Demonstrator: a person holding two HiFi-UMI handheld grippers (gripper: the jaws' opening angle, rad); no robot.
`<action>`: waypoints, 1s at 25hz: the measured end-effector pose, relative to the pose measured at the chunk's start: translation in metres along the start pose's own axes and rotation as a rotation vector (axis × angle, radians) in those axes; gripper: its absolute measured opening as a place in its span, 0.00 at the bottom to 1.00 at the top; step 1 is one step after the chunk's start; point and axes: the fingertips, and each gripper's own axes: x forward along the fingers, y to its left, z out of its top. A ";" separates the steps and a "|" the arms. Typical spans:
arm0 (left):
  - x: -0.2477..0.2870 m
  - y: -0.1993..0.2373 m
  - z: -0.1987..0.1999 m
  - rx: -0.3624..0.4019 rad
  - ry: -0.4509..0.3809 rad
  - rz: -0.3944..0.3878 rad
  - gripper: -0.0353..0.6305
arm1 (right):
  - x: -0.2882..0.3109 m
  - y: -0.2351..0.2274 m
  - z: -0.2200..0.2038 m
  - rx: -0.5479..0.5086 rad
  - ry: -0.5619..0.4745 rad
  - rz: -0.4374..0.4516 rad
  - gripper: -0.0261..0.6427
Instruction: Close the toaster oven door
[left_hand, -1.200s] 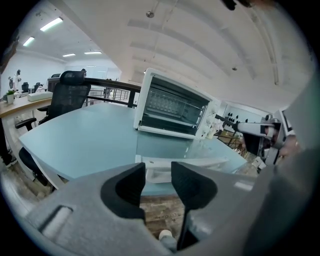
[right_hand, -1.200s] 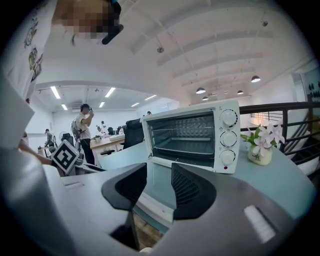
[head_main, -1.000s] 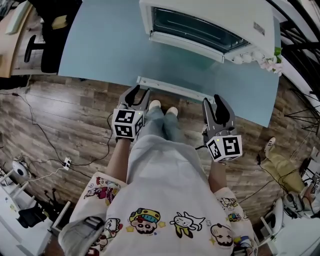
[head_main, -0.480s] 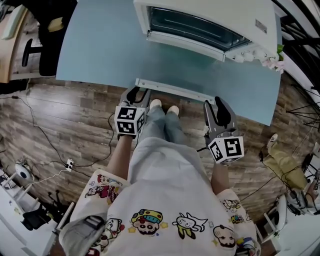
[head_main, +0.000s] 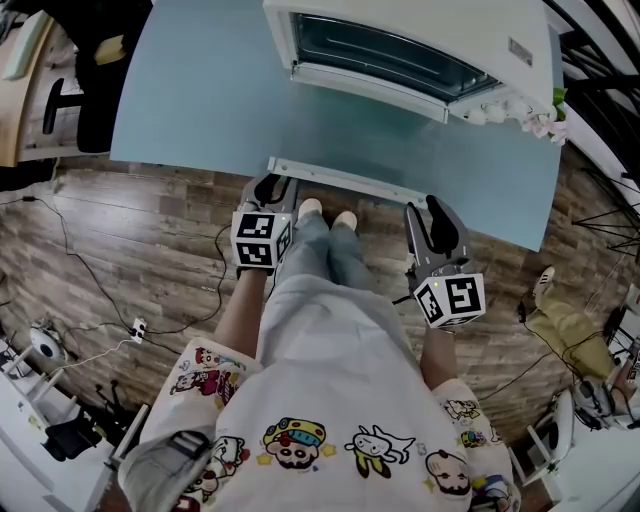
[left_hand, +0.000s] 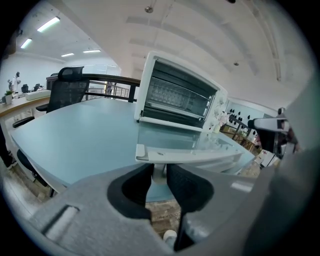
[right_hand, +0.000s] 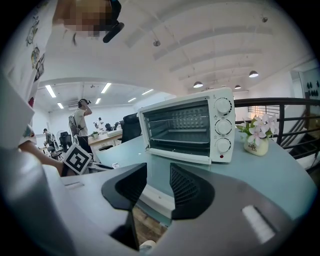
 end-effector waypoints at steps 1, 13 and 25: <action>0.000 0.001 0.000 0.001 -0.001 0.006 0.19 | 0.001 0.001 -0.001 0.001 0.001 0.001 0.27; -0.003 -0.002 0.006 0.028 0.008 0.039 0.17 | 0.002 0.012 -0.004 0.006 0.002 0.044 0.25; -0.024 -0.012 0.043 0.022 -0.050 0.037 0.17 | -0.010 0.017 0.012 0.000 -0.048 0.061 0.22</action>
